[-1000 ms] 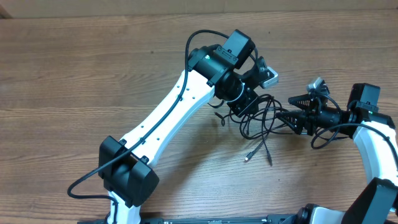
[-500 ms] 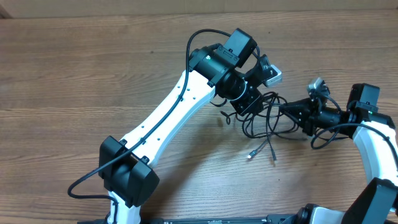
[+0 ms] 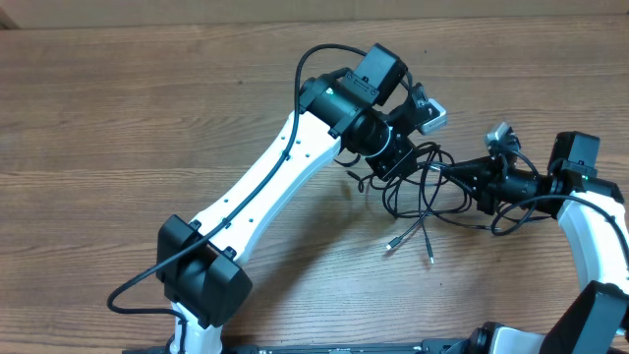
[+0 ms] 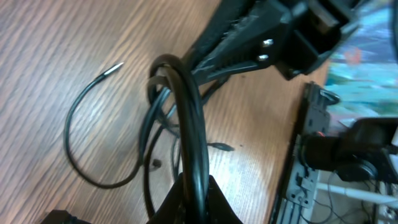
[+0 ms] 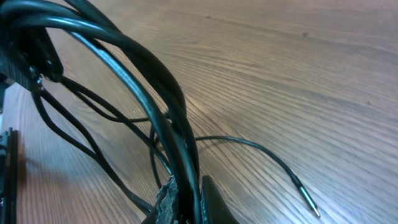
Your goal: Untangle cables
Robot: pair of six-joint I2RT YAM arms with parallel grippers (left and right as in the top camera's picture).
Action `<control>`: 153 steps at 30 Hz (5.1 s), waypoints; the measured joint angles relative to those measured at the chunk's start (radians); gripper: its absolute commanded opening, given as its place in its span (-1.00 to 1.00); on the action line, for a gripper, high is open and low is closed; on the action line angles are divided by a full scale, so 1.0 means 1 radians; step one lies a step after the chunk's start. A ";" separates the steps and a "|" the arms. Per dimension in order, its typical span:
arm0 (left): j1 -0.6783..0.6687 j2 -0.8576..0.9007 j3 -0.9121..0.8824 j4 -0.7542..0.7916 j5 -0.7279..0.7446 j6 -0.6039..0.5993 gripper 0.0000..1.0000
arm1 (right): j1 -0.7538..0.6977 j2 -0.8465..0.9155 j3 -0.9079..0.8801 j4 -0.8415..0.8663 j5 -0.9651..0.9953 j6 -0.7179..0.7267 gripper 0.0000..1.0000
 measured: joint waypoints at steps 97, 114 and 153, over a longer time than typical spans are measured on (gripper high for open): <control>-0.003 0.008 0.000 -0.029 -0.737 -0.815 0.54 | -0.008 -0.143 0.264 0.070 0.913 0.983 -0.92; 0.012 0.008 0.002 0.156 -0.472 -0.803 0.94 | -0.007 -0.407 0.353 0.085 0.634 0.983 -0.92; 0.096 0.008 0.002 0.339 -0.211 -0.367 1.00 | -0.007 -0.415 0.353 0.126 0.055 1.002 -0.92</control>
